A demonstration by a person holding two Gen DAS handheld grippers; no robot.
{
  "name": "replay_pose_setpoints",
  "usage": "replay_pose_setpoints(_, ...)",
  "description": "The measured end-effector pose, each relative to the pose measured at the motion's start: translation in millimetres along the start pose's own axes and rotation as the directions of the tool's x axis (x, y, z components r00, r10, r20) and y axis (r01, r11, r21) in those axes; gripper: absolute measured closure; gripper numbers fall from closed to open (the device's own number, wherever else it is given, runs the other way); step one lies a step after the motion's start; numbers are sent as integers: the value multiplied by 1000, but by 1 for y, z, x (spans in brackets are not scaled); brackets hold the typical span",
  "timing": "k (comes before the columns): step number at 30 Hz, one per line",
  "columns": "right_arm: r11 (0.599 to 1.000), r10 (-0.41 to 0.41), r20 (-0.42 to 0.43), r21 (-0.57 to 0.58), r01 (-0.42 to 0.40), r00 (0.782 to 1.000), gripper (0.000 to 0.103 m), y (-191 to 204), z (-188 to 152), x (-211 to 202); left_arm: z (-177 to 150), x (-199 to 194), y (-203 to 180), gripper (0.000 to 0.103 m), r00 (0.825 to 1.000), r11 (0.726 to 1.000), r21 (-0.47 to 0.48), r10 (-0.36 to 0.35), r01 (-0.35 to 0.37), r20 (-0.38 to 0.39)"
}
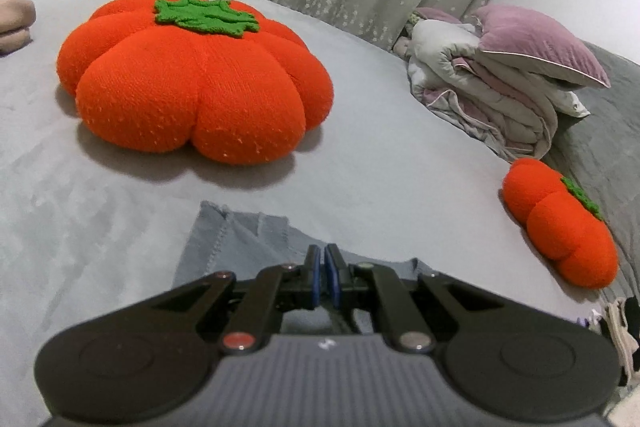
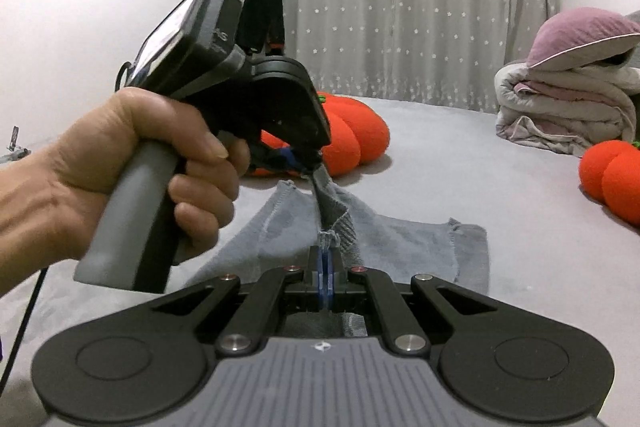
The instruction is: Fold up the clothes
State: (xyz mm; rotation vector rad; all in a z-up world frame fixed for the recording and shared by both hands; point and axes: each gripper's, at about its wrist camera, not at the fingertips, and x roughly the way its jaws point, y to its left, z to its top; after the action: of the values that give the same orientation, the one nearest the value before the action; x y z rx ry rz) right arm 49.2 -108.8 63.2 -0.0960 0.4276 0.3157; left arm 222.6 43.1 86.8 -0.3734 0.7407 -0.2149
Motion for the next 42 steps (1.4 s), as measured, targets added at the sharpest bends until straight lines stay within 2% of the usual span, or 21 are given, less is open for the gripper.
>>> replay_pose_setpoints(13, 996, -3, 17, 85, 1, 1000, 100, 18, 3, 32, 22, 13, 32, 100, 997, 998, 34, 54, -56, 57)
replay_pose_setpoints(16, 994, -12, 9, 106, 11, 1000, 100, 18, 4, 38, 19, 13, 36, 100, 999, 998, 49, 39, -40, 23)
replay_pose_setpoints(19, 998, 21, -66, 60, -17, 998, 99, 20, 0, 45, 12, 13, 38, 99, 1000, 998, 65, 18, -16, -23)
replay_pose_setpoints(20, 997, 59, -88, 58, -54, 994, 98, 19, -3, 43, 9, 14, 38, 99, 999, 997, 78, 15, -12, -38)
replay_pose_setpoints(23, 995, 97, -107, 30, -95, 989, 97, 24, -7, 37, 2, 15, 39, 98, 997, 997, 80, 2, 3, -73)
replay_pose_setpoints(28, 982, 134, -201, -107, -157, 970, 90, 43, -13, 27, -3, 11, 38, 83, 998, 992, 124, 32, -25, -56)
replay_pose_setpoints(32, 959, 76, -173, -257, -120, 982, 80, 54, -21, 9, -10, 15, 37, 71, 998, 985, 175, 19, -7, -68)
replay_pose_setpoints(37, 953, 46, -135, -292, -84, 990, 78, 40, -19, 10, -20, 16, 38, 72, 997, 969, 245, -28, 45, -76)
replay_pose_setpoints(39, 941, 32, -126, -332, -72, 992, 78, 39, -18, 13, -22, 16, 37, 73, 997, 961, 270, -43, 60, -68)
replay_pose_setpoints(42, 911, 57, -127, -400, -104, 990, 78, 42, -19, 22, -26, 17, 34, 73, 997, 947, 314, -54, 70, -60)
